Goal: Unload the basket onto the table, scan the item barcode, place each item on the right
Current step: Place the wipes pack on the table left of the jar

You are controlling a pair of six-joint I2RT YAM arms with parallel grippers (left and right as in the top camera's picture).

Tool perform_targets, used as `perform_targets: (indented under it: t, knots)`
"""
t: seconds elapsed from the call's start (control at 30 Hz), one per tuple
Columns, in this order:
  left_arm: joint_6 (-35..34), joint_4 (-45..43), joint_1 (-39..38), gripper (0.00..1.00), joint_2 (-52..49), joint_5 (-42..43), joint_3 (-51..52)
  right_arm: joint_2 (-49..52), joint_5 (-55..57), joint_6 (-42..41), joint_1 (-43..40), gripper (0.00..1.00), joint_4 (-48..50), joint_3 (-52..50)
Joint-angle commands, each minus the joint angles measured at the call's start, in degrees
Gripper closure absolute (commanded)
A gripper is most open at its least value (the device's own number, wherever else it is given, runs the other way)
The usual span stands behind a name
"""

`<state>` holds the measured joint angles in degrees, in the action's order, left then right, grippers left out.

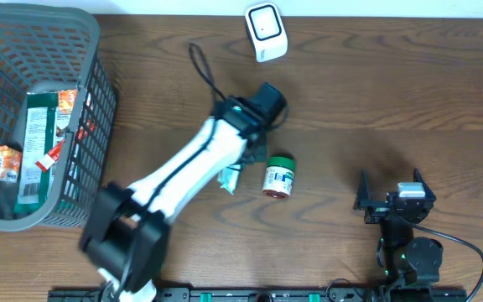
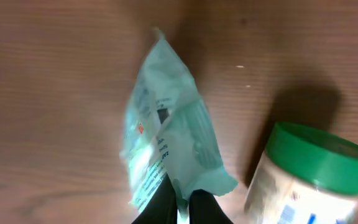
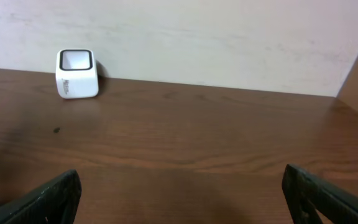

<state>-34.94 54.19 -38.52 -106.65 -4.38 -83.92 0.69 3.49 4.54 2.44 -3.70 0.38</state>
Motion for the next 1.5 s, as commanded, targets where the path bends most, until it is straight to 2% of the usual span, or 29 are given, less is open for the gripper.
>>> perform_targets:
  t: [0.0,0.03,0.1,0.23,0.47,0.53,0.6,0.63,0.7,0.77,0.8,0.9,1.03,1.37,1.47]
  knots:
    - [-1.42,-1.46,-0.81,0.93,-3.19,-0.50,0.04,-0.31,0.55,-0.85,-0.20,0.01,-0.17,-0.07]
    - [-1.42,-1.95,-0.83,0.93,-3.85,-0.46,0.04,-0.31,0.55,-0.85,-0.20,0.01,-0.17,-0.07]
    - [-1.36,-2.40,-0.83,0.83,-4.57,0.87,0.02,-0.31,0.55,-0.85,-0.20,0.01,-0.17,-0.07]
    - [0.07,-3.74,-0.76,0.51,-3.65,2.49,-0.17,-0.31,0.55,-0.85,-0.20,0.01,-0.20,-0.07]
    - [6.34,-4.22,0.79,0.41,1.73,2.14,-3.10,-0.31,0.55,-0.87,-0.20,0.01,-0.17,-0.07]
    - [7.19,-3.76,2.16,0.43,3.32,1.81,-3.10,-0.31,0.55,-0.85,-0.20,0.01,-0.17,-0.07]
    - [9.53,-2.05,3.78,0.57,4.11,1.84,-3.10,-0.31,0.55,-0.85,-0.20,0.01,-0.17,-0.07]
    - [11.89,-0.74,4.79,0.68,4.15,1.84,-3.10,-0.31,0.55,-0.85,-0.20,0.01,-0.17,-0.07]
    - [15.23,1.46,6.69,0.79,4.00,1.81,-2.75,-0.31,0.55,-0.85,-0.20,0.01,-0.17,-0.07]
    - [15.65,3.10,8.94,0.81,3.80,1.86,-1.66,-0.31,0.55,-0.85,-0.20,0.01,-0.17,-0.07]
    - [15.76,3.50,9.90,0.86,3.78,1.86,-0.92,-0.31,0.55,-0.85,-0.20,0.01,-0.17,-0.07]
    - [15.85,3.28,12.13,0.92,3.78,1.86,2.08,-0.31,0.55,-0.85,-0.20,0.01,-0.17,-0.07]
    - [15.85,-0.04,13.40,0.93,3.78,1.86,7.54,-0.31,0.55,-0.85,-0.20,0.01,-0.17,-0.07]
    - [15.82,-15.82,13.20,0.92,3.76,2.08,20.81,-0.31,0.55,-0.85,-0.20,0.01,-0.20,-0.07]
    - [15.17,-16.96,13.09,0.92,3.76,2.56,22.03,-0.31,0.55,-0.87,-0.20,0.01,-0.20,-0.07]
